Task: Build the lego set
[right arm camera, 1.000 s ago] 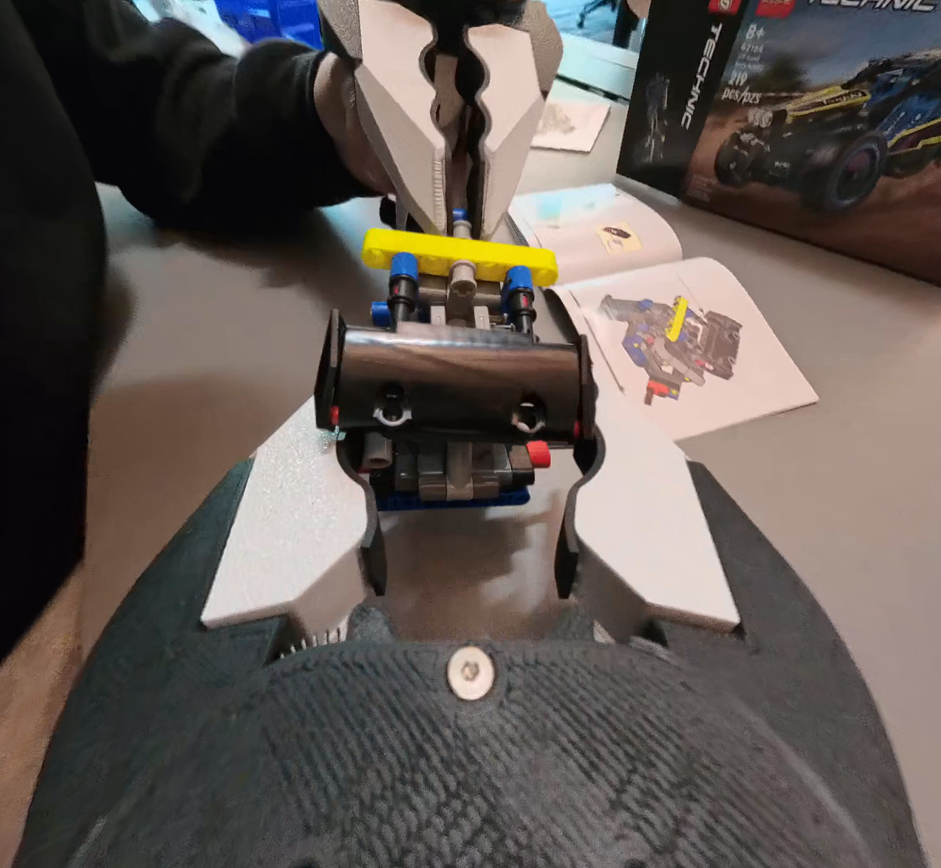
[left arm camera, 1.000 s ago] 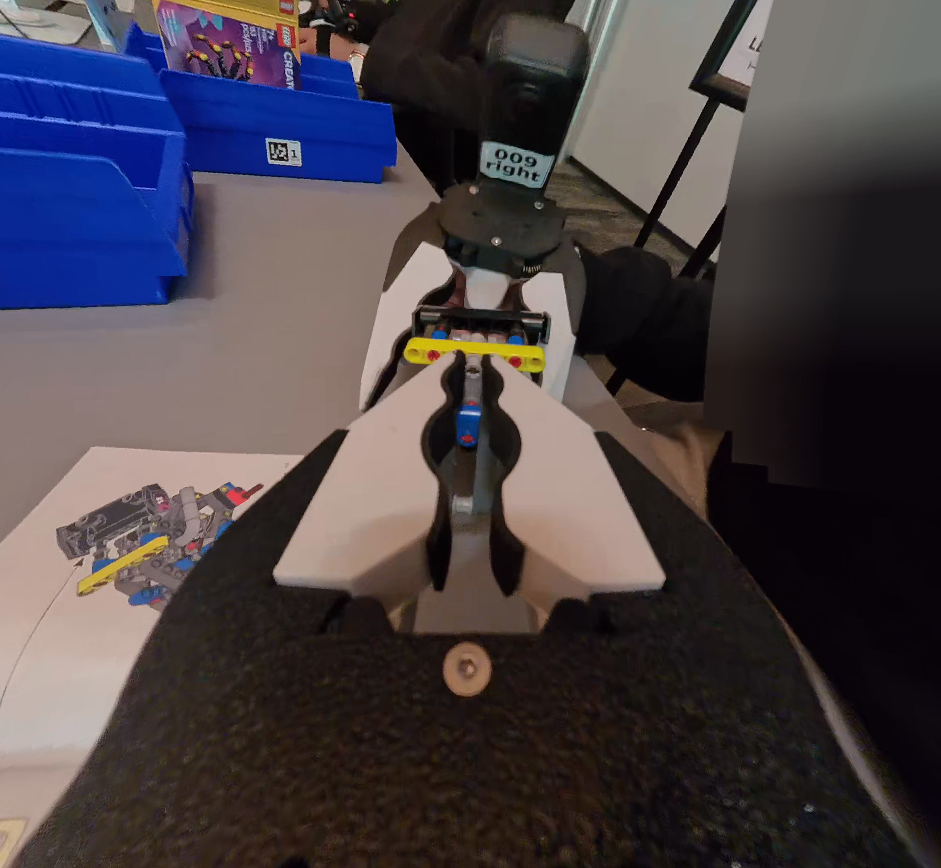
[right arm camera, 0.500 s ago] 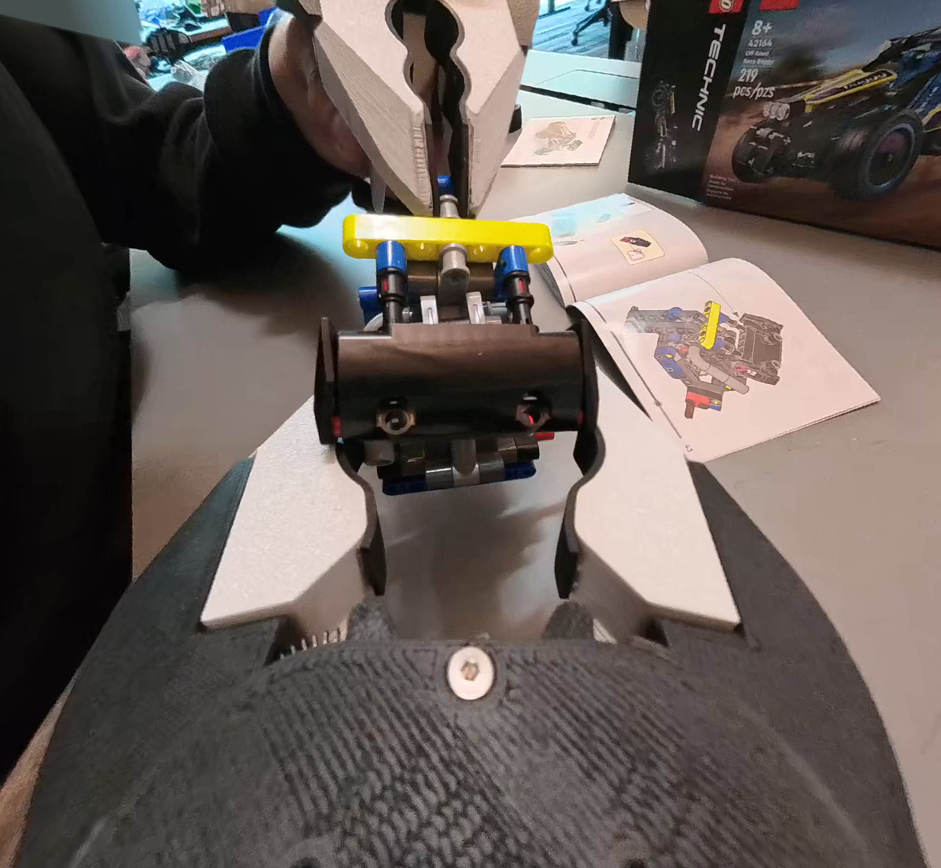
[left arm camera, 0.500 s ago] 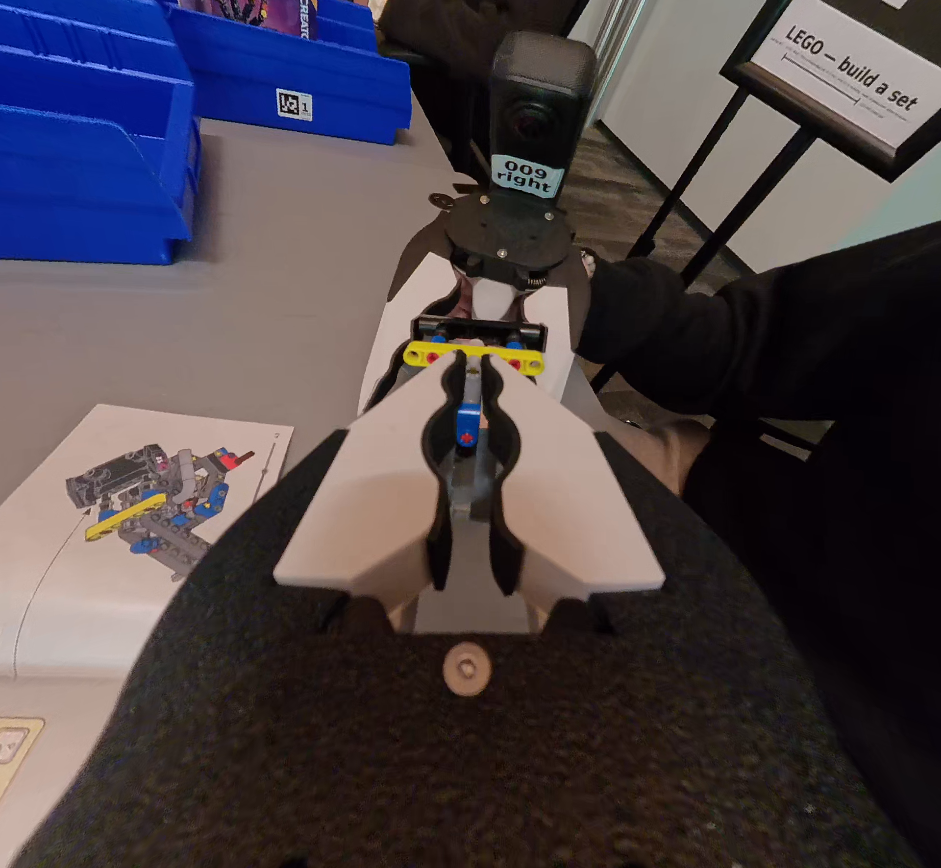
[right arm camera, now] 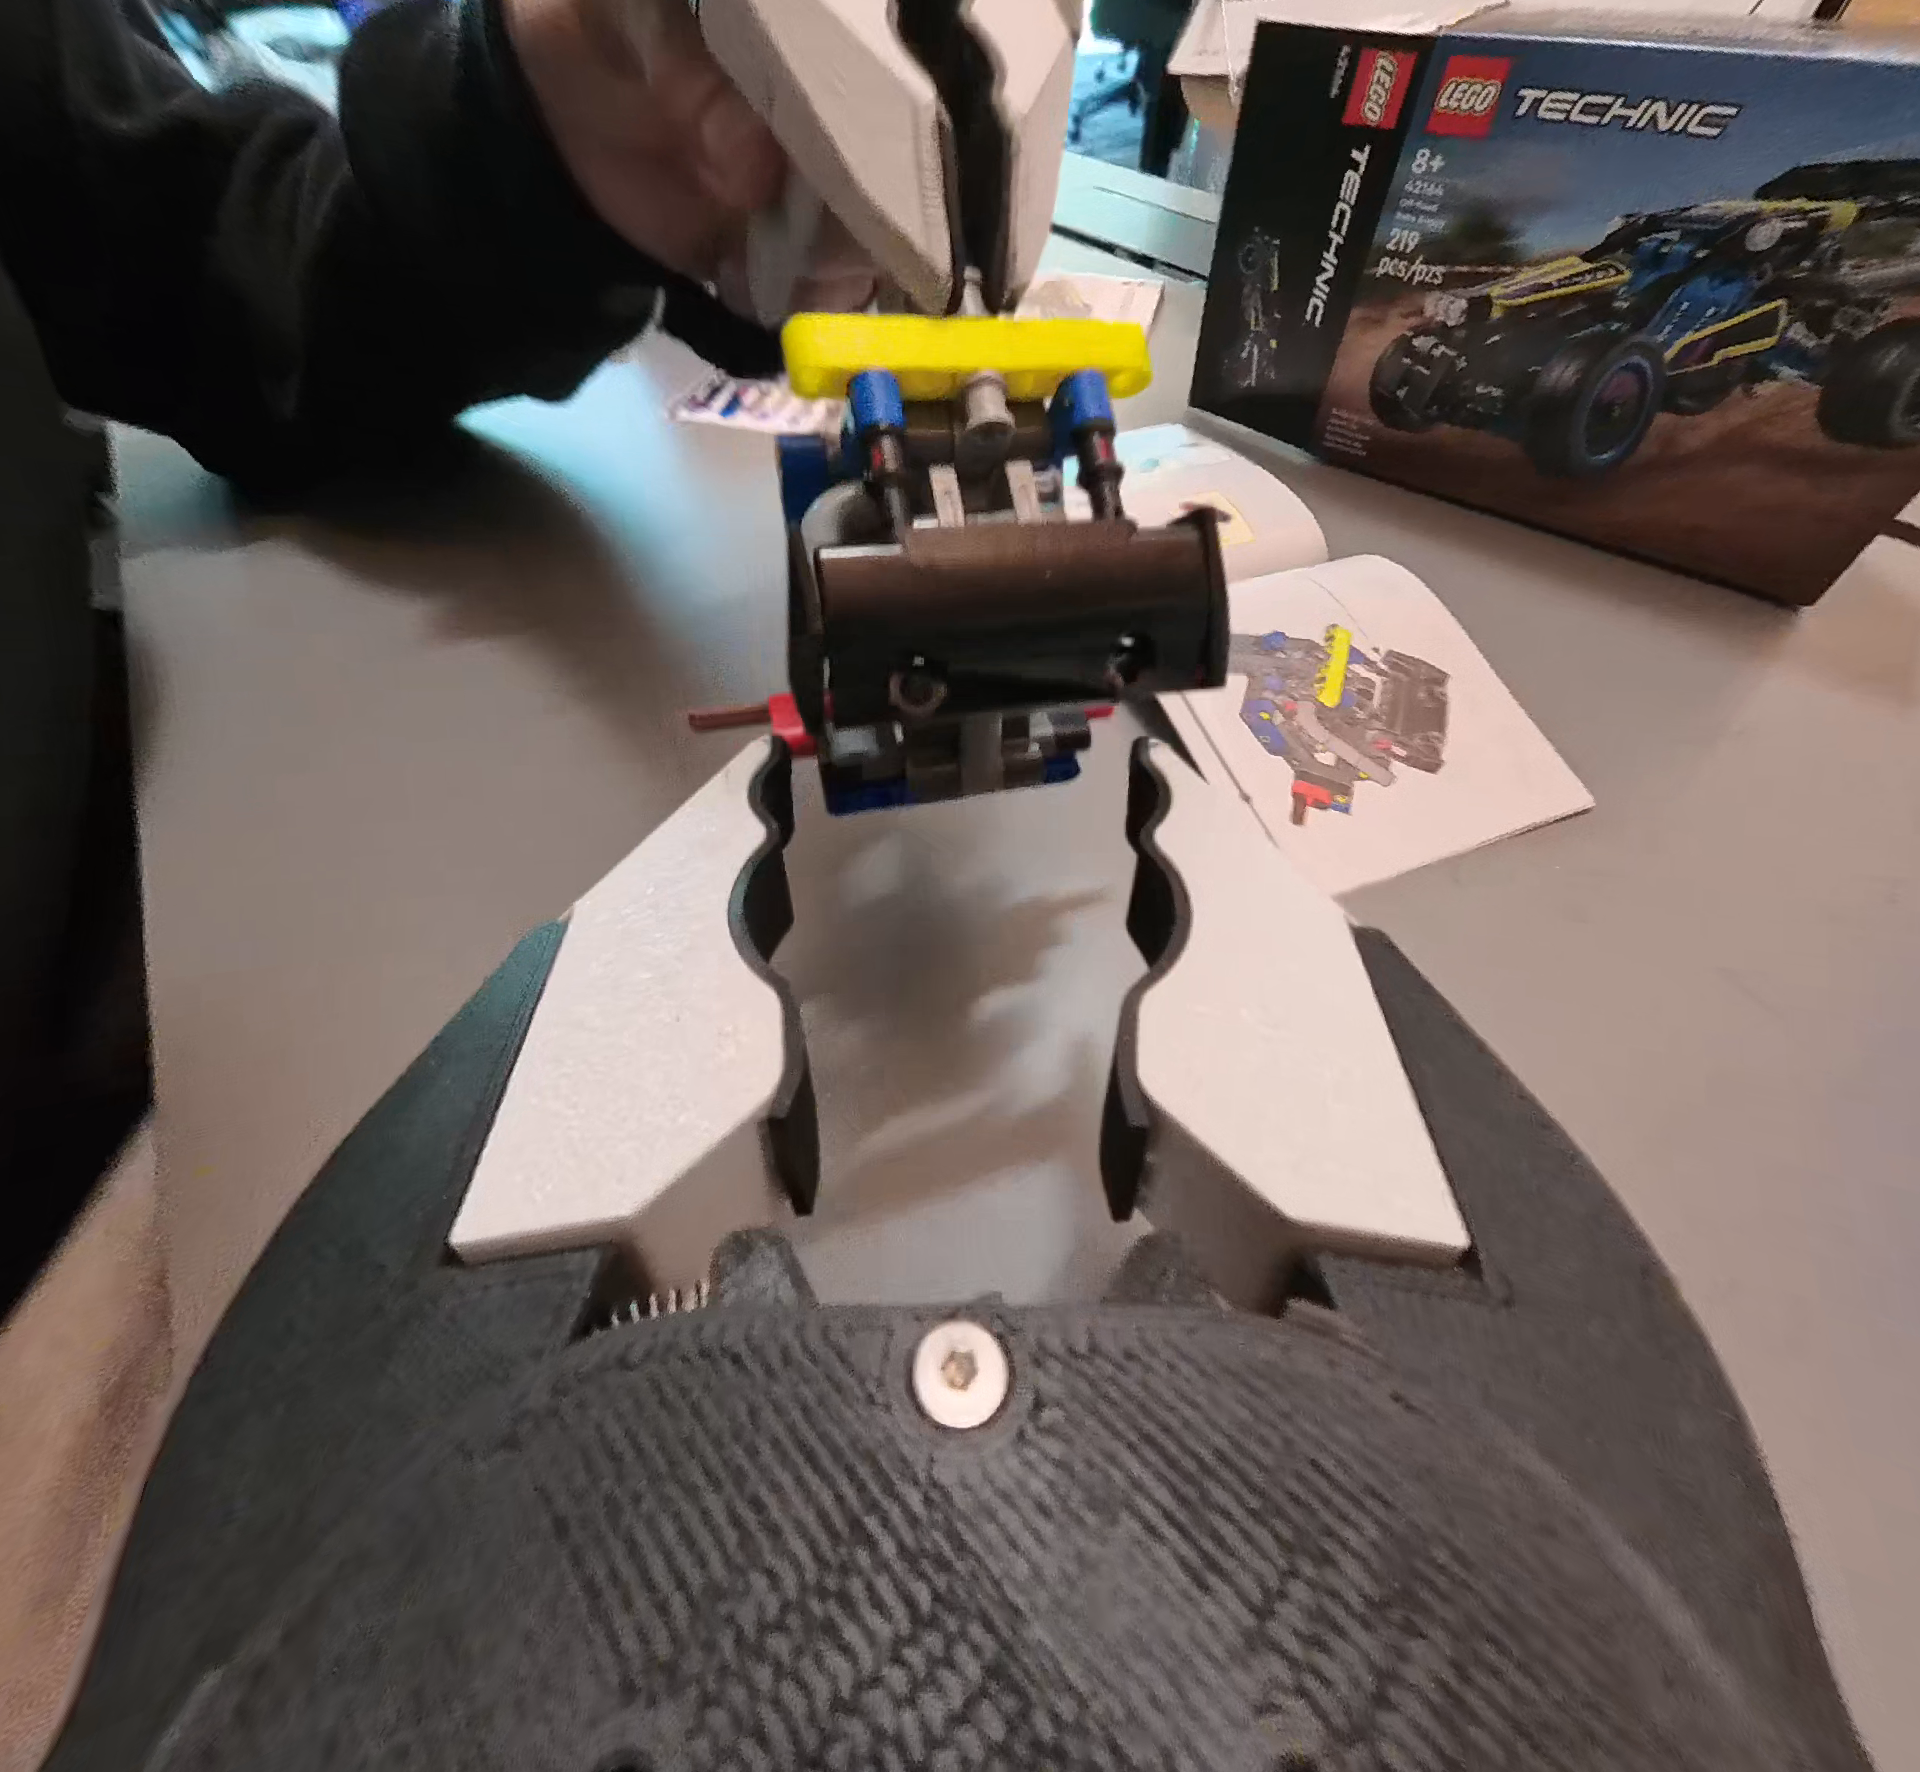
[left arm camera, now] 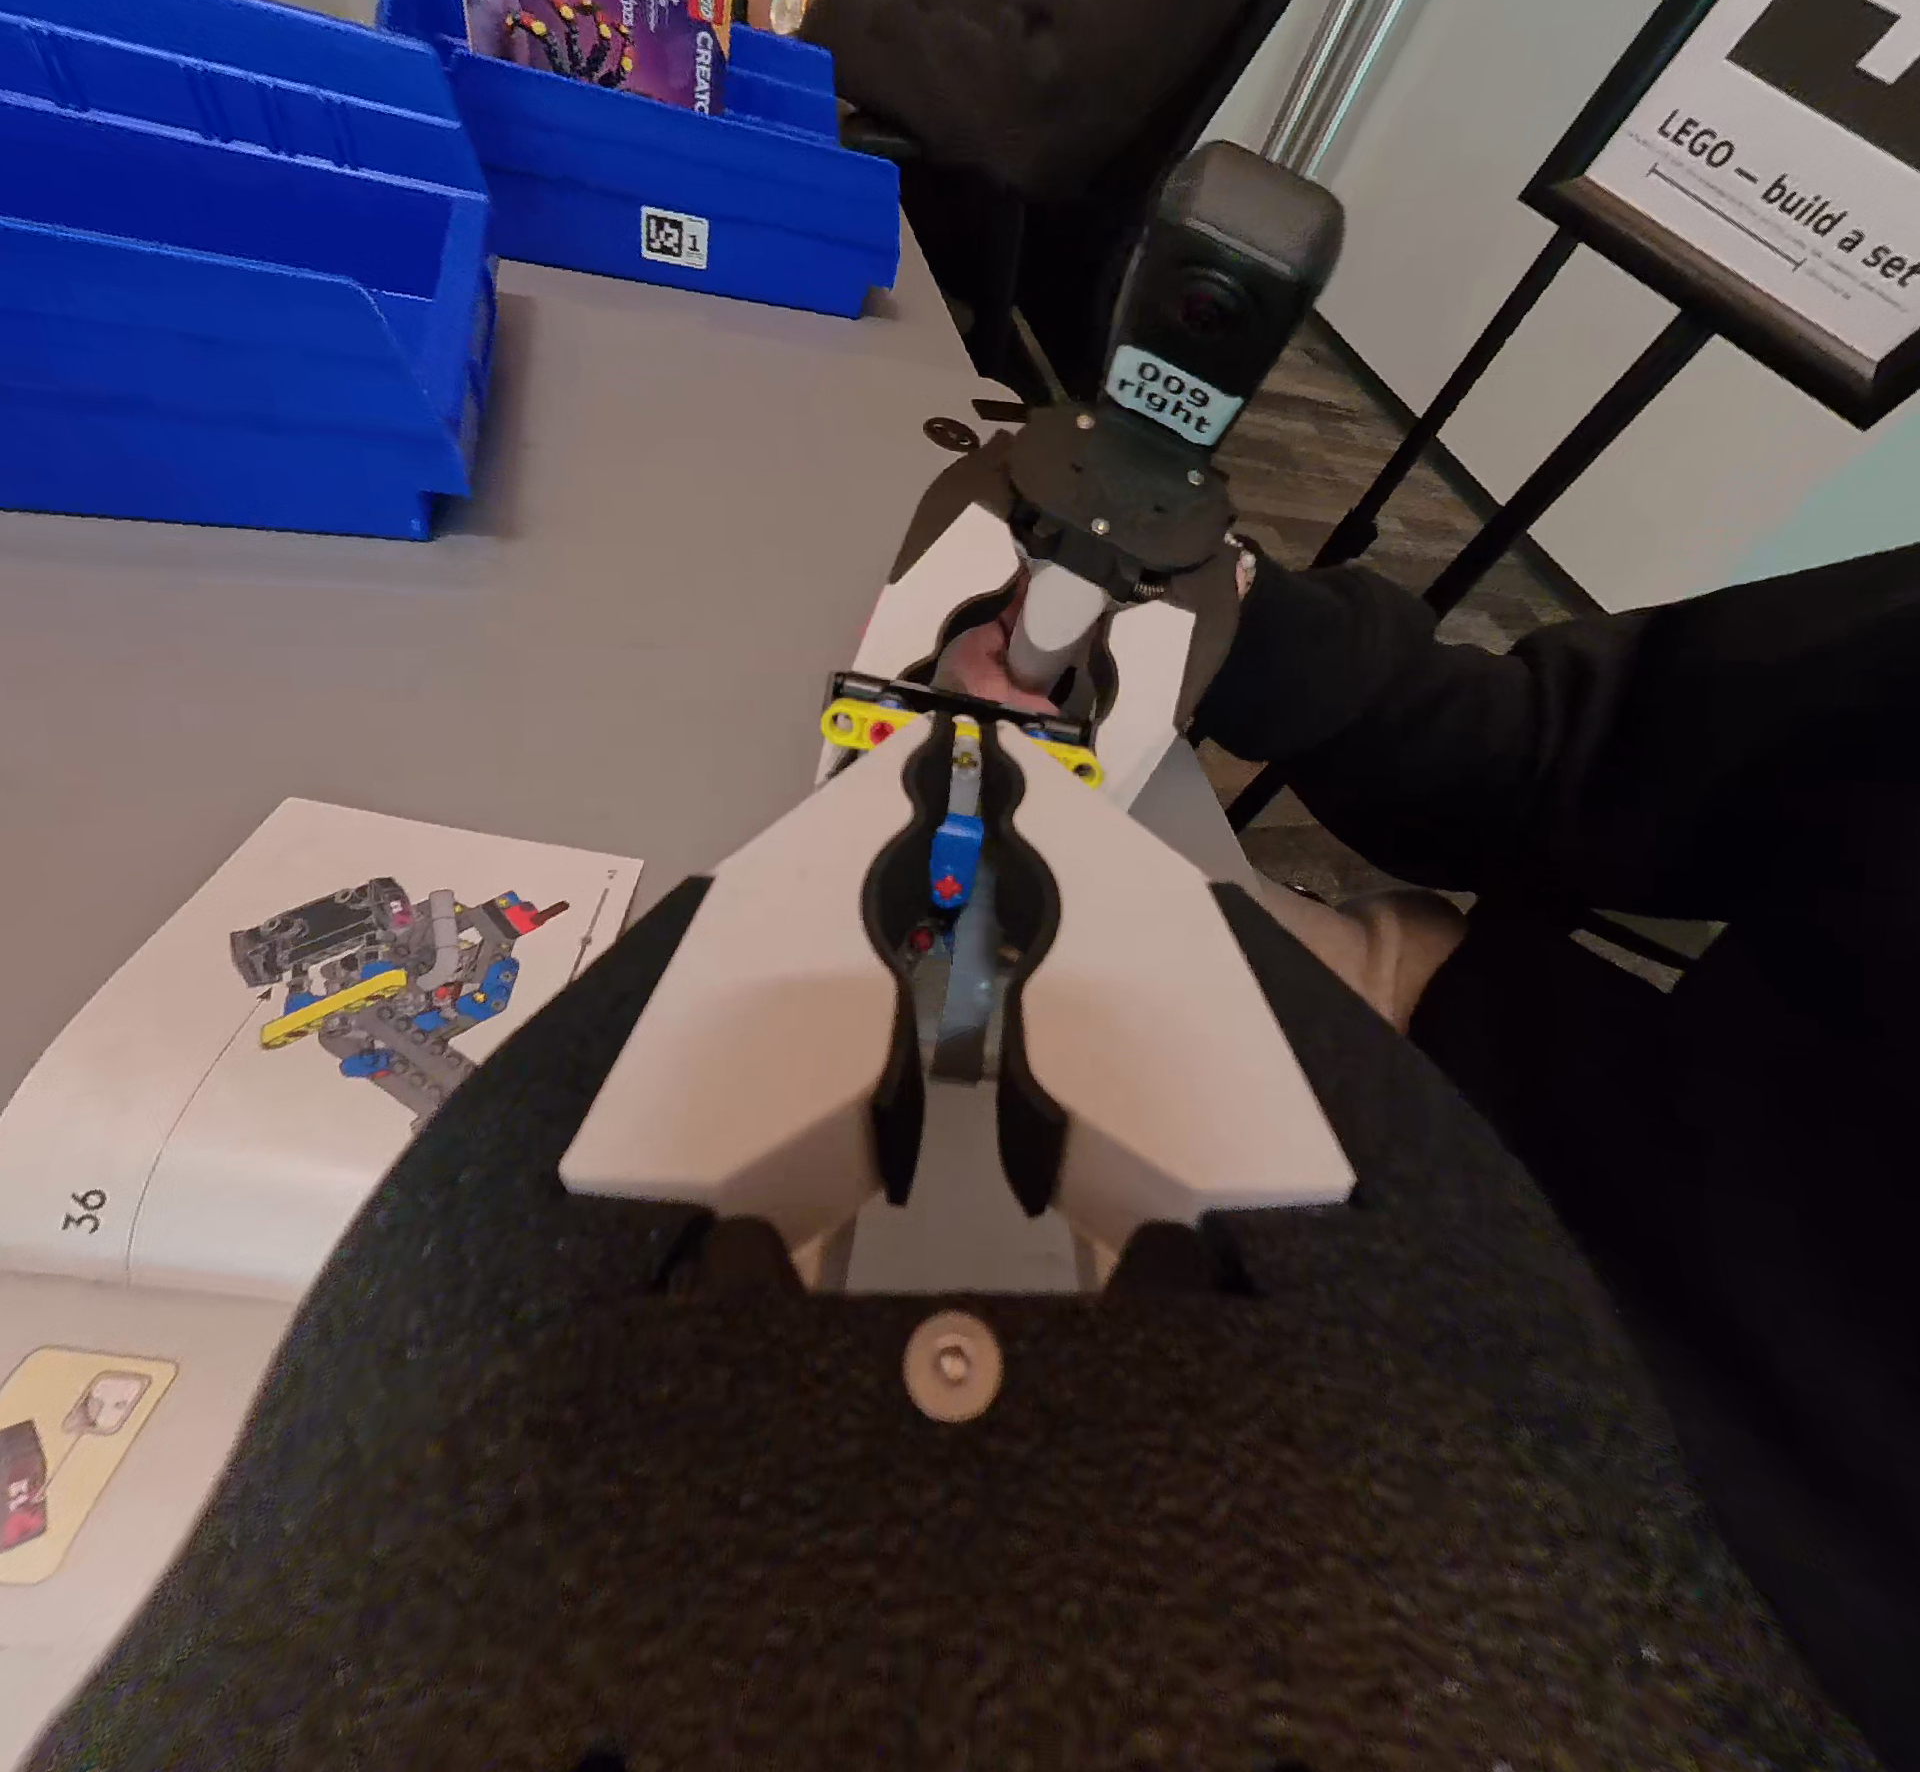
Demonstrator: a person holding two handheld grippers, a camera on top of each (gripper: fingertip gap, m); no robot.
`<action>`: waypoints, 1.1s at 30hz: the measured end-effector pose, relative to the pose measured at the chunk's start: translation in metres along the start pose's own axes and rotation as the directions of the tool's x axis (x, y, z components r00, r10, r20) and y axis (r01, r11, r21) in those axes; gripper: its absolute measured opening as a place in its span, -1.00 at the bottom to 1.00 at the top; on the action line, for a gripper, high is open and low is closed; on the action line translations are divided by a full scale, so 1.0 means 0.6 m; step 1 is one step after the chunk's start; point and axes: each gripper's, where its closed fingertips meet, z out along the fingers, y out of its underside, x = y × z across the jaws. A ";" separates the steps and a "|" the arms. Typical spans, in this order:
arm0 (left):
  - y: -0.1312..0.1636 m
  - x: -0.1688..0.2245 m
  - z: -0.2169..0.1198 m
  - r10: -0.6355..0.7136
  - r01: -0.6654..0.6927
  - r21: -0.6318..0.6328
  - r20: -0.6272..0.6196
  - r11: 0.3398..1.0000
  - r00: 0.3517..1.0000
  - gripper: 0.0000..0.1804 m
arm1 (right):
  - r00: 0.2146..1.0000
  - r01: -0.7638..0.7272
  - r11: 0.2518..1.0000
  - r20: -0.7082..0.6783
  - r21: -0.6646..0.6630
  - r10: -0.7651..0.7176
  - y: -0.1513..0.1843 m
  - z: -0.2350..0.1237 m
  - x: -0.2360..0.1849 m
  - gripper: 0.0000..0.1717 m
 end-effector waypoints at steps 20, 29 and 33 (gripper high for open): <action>0.029 -0.037 0.007 0.010 -0.008 -0.052 0.035 0.999 0.999 -1.00 | 0.555 0.596 0.661 -0.361 -0.456 -0.749 0.005 -0.010 0.074 -0.87; 0.031 -0.059 -0.022 0.202 -0.194 -0.112 0.066 0.975 0.977 -1.00 | 0.706 0.538 0.703 -0.208 -0.465 -0.677 0.051 -0.021 0.061 -0.59; 0.064 -0.034 -0.052 0.267 -0.276 -0.221 -0.070 0.935 0.961 -0.69 | 0.801 0.518 0.784 -0.128 -0.343 -0.585 0.033 -0.001 0.014 -0.47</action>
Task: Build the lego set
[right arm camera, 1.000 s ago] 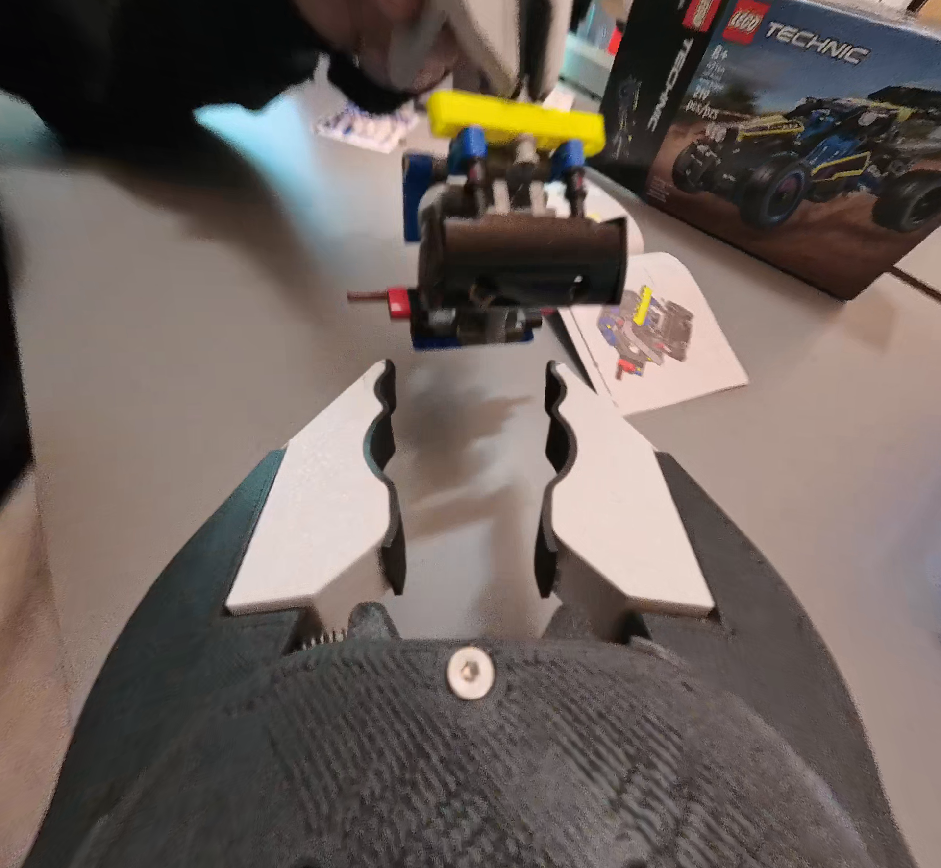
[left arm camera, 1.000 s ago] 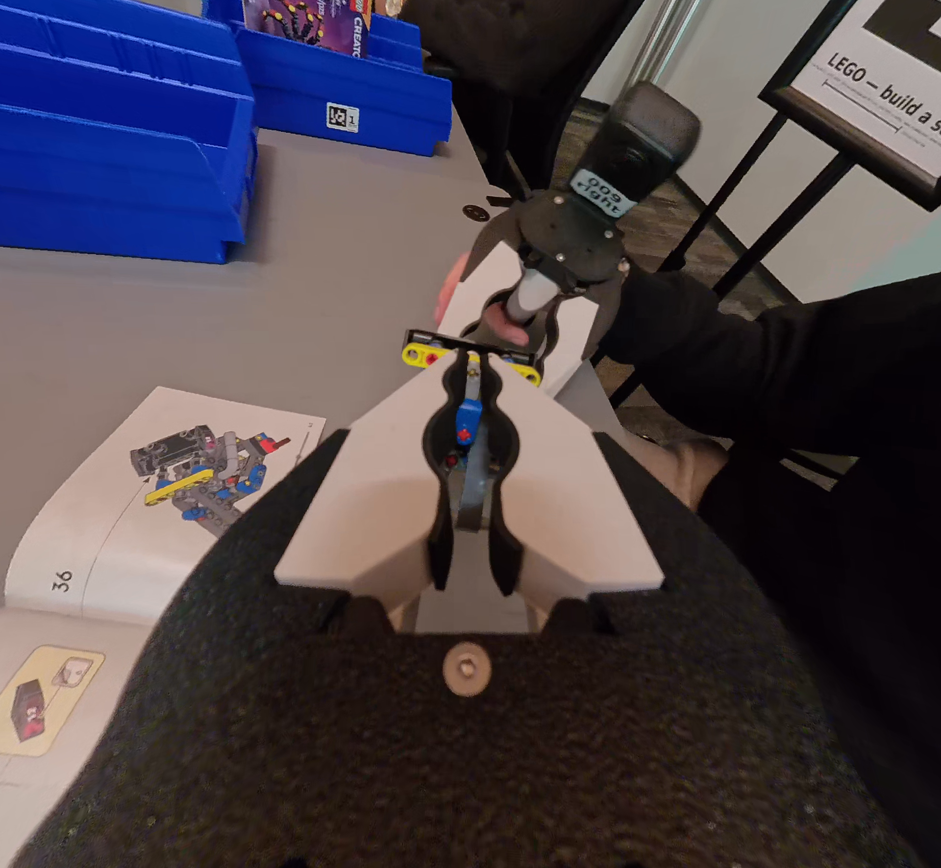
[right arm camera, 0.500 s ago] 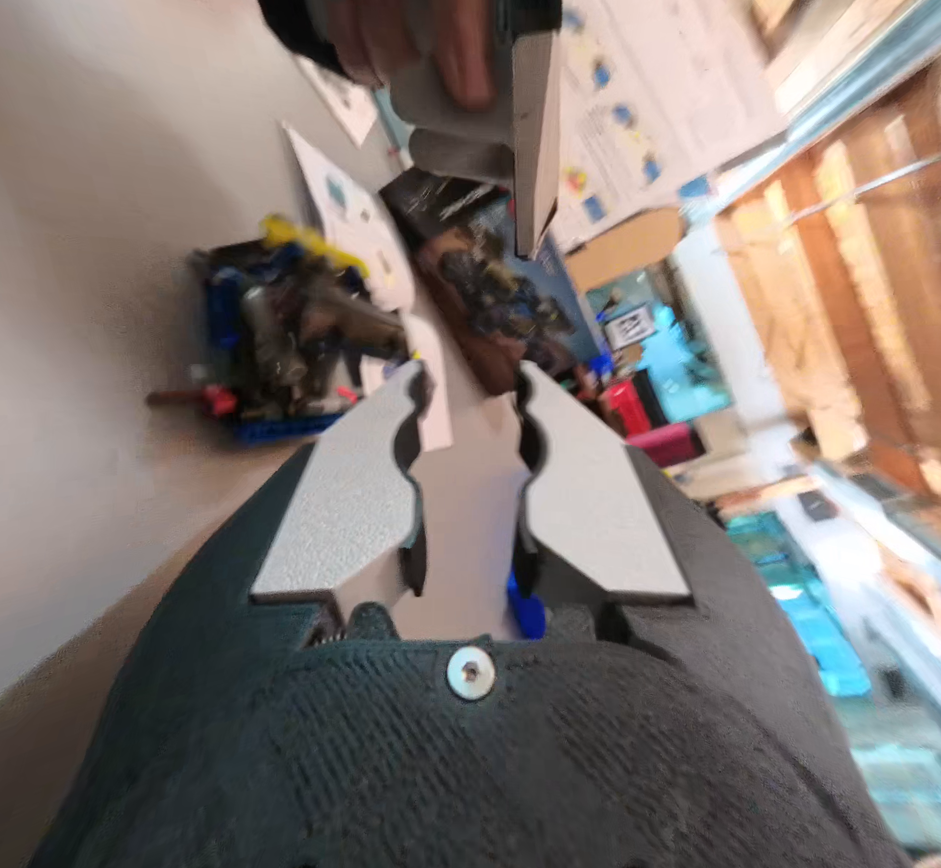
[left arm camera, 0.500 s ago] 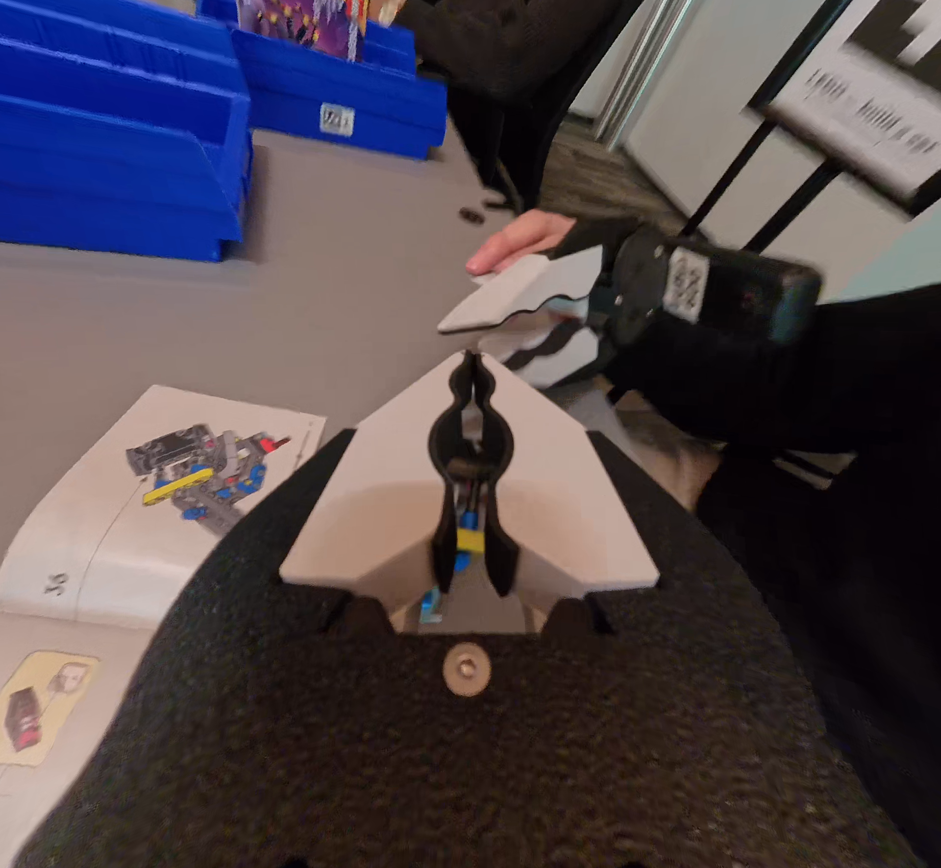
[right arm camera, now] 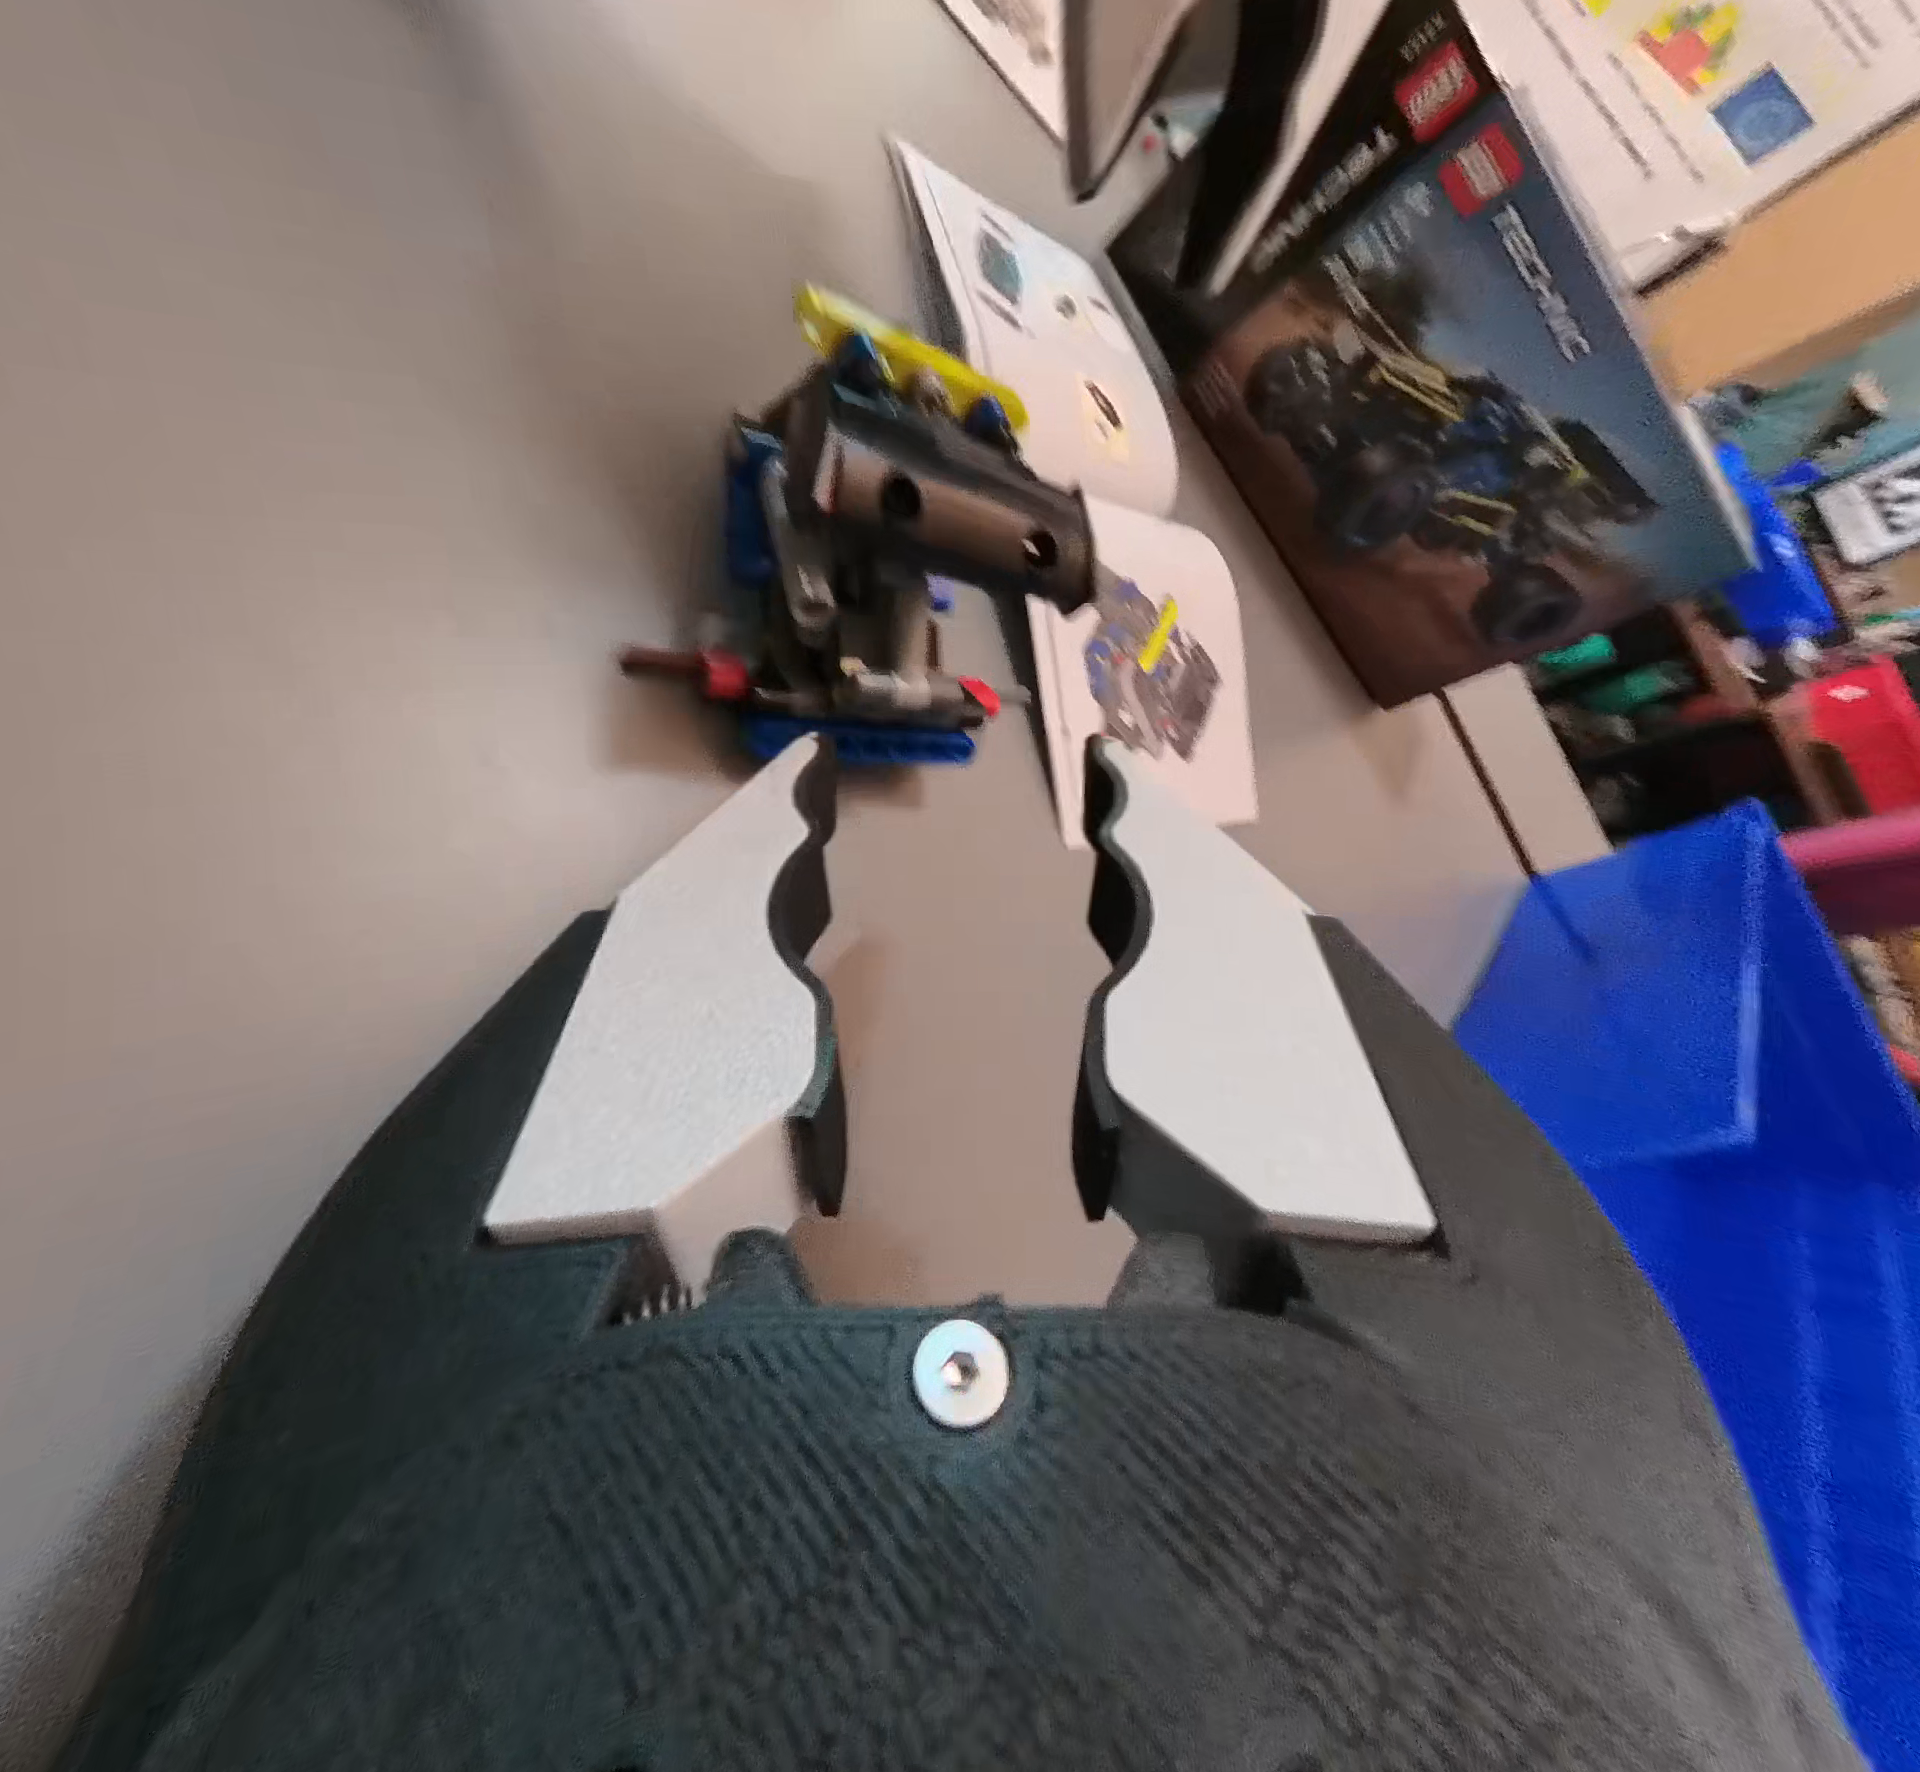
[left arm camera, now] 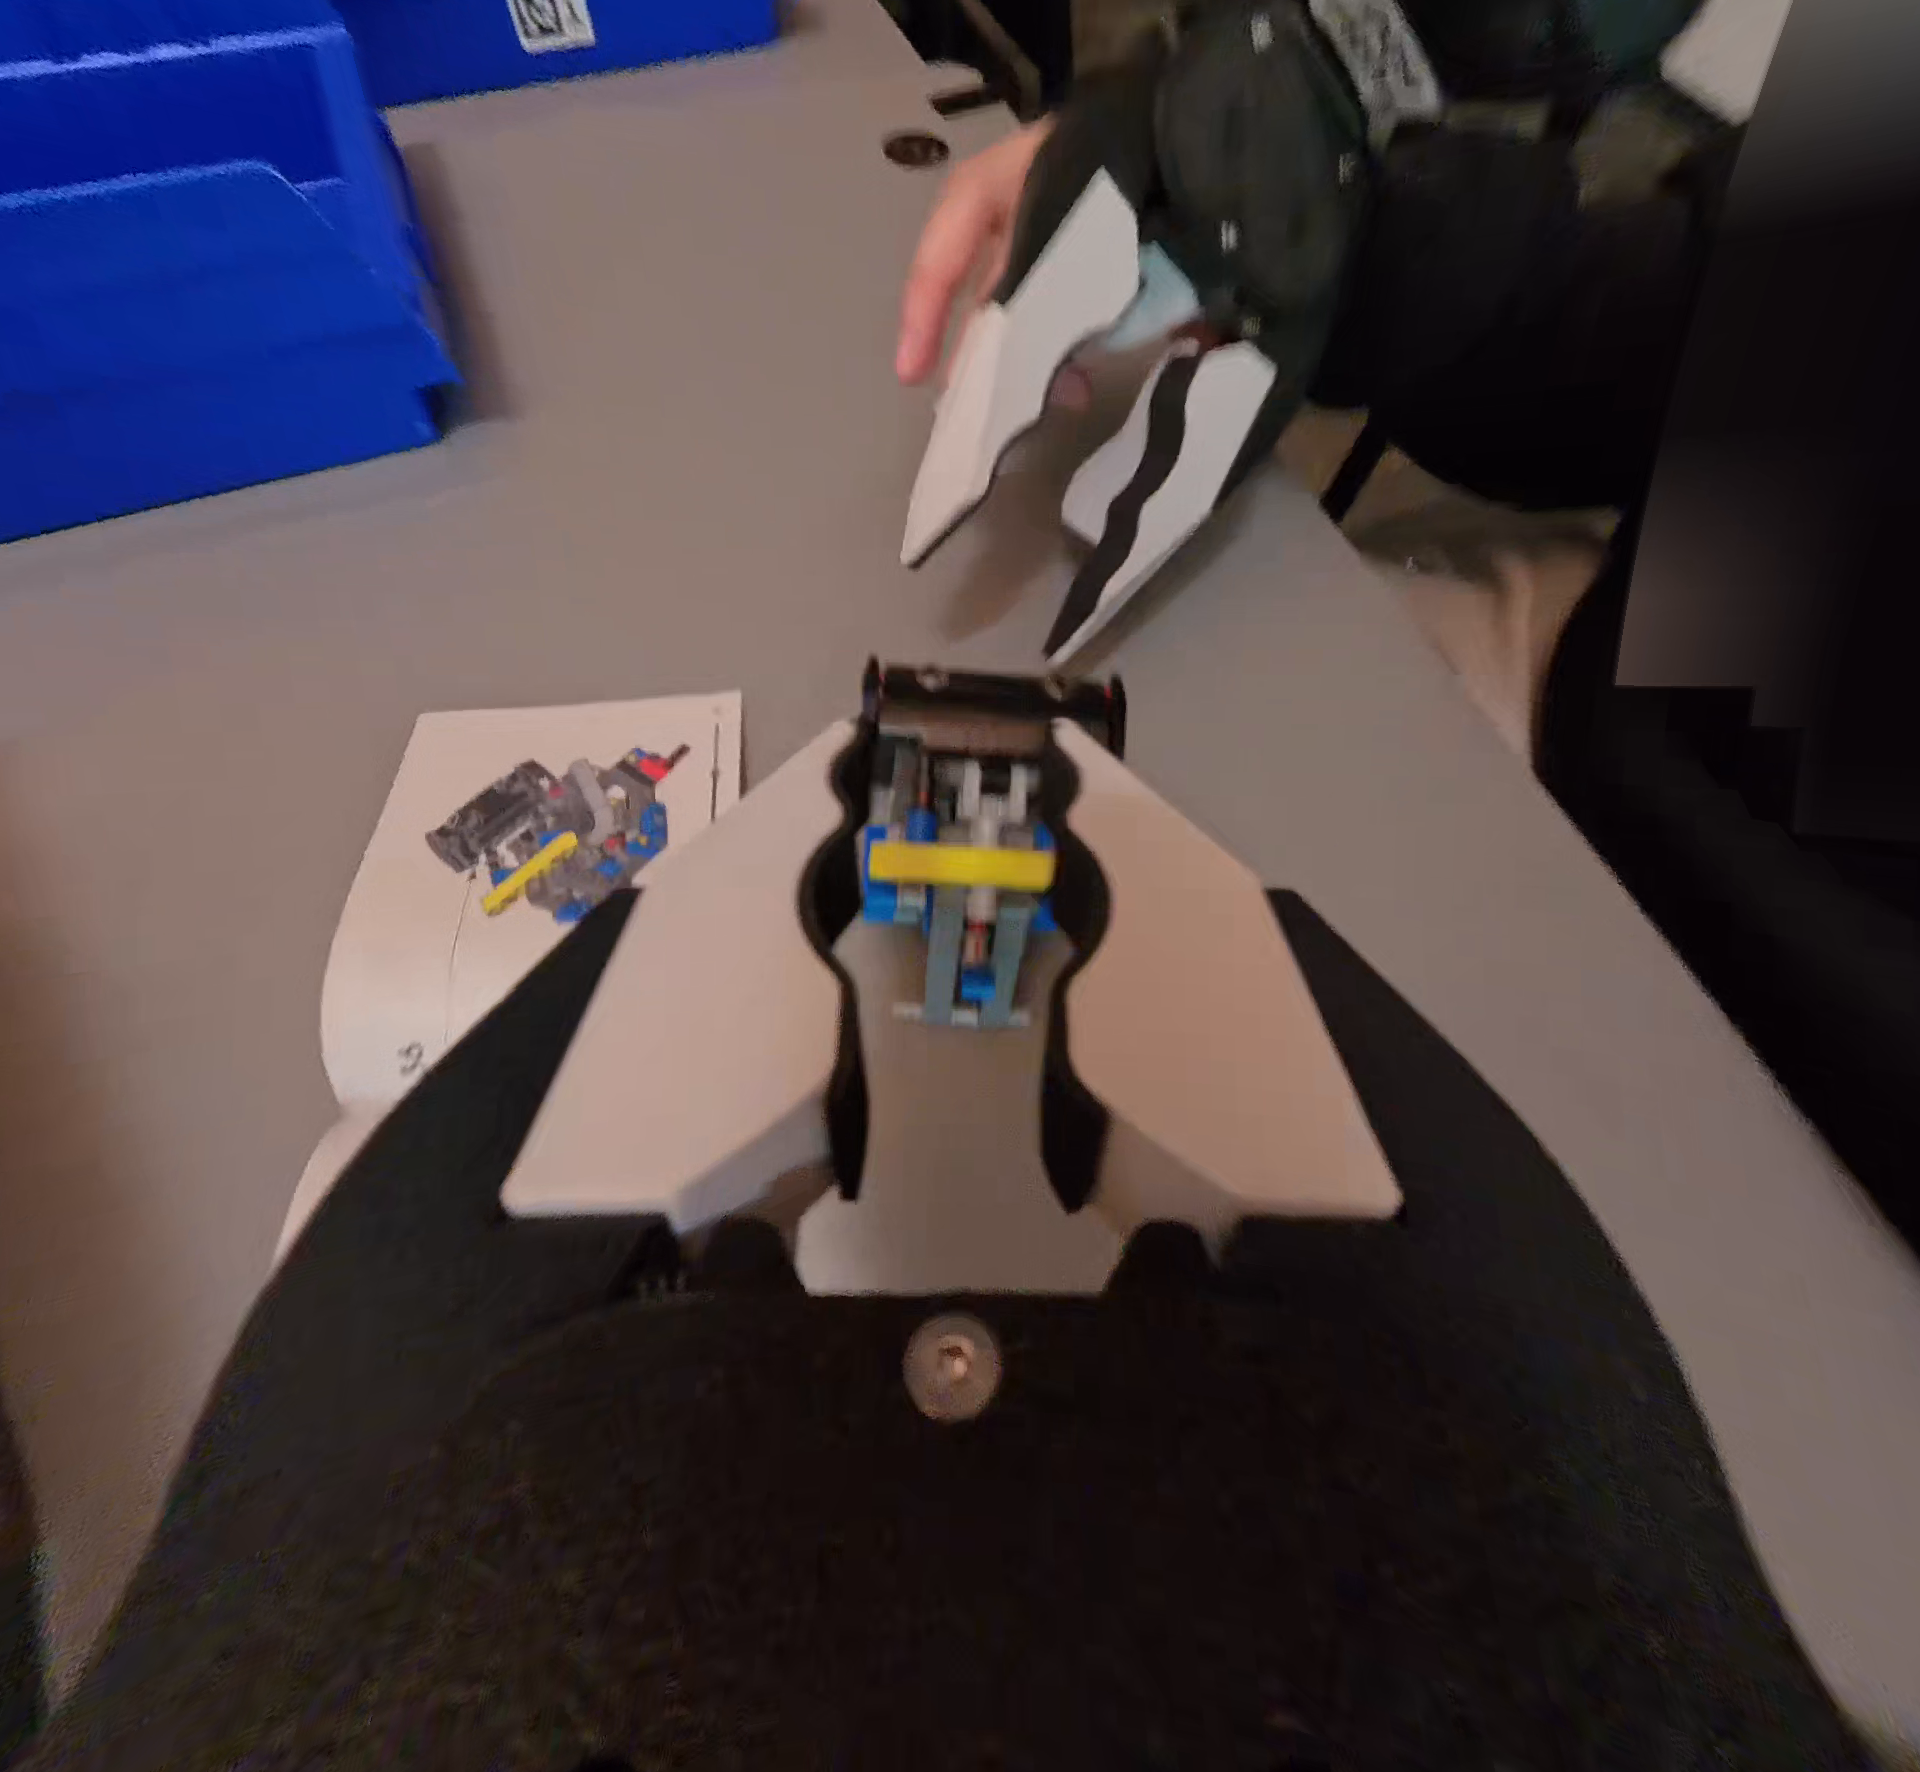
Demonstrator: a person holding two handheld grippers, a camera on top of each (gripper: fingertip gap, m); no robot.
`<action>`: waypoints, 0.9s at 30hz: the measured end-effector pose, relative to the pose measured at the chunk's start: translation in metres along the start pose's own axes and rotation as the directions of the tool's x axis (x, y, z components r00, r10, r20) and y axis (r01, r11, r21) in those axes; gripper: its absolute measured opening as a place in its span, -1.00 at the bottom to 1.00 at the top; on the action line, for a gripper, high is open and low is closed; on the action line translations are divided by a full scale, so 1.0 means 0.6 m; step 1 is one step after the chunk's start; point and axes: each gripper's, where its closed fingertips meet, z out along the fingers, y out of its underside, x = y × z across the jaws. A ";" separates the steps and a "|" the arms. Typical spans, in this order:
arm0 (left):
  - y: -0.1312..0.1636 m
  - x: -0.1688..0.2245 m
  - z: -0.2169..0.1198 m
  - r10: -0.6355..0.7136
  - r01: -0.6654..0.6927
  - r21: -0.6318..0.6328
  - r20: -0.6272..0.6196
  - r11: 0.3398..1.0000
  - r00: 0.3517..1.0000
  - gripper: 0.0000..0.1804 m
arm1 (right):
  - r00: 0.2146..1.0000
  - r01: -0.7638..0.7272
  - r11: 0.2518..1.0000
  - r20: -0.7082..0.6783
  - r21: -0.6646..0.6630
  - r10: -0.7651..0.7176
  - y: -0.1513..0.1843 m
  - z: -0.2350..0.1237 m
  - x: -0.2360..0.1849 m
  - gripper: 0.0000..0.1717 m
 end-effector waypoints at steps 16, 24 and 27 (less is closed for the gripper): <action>0.091 0.003 0.076 0.096 -0.092 -0.064 0.064 0.994 0.993 -0.31 | 0.961 -0.269 0.953 0.102 0.140 0.257 -0.052 0.003 -0.008 -0.29; 0.024 0.029 0.027 -0.281 0.301 0.092 -0.181 0.949 0.943 -0.31 | 0.984 -0.177 0.964 0.056 0.198 0.169 -0.106 -0.020 0.008 -0.27; -0.005 0.045 0.007 -0.382 0.446 0.132 -0.341 0.885 0.859 -0.31 | 0.981 -0.193 0.939 0.086 0.285 0.175 -0.146 -0.033 0.006 -0.29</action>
